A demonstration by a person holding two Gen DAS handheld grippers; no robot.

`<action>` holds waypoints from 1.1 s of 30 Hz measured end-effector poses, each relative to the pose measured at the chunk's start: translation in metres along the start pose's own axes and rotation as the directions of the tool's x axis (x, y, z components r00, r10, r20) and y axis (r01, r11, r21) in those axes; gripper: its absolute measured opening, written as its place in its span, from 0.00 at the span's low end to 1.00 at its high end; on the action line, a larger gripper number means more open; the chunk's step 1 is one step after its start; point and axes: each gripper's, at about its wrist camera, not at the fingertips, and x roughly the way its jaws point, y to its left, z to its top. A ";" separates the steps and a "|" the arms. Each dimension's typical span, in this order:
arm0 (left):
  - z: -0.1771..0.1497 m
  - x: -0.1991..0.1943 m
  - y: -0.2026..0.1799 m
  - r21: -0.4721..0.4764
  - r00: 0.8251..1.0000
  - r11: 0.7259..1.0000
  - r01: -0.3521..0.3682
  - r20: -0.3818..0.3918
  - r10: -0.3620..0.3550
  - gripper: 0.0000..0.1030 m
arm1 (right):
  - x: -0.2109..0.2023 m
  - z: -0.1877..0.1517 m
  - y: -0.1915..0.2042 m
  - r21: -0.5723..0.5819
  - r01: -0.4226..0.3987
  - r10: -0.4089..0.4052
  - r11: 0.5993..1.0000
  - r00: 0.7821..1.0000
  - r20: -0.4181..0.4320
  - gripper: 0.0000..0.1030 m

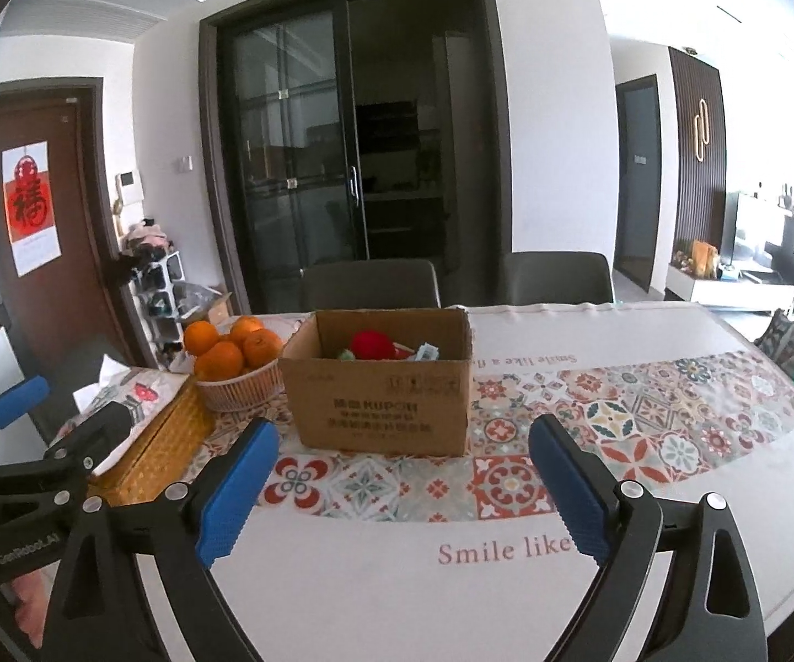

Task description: Organize soft objects

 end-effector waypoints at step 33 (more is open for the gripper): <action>-0.031 -0.048 -0.012 0.042 0.999 0.999 0.016 0.035 -0.017 1.00 | -0.050 -0.035 -0.005 0.007 -0.017 0.017 1.000 1.000 -0.003 0.91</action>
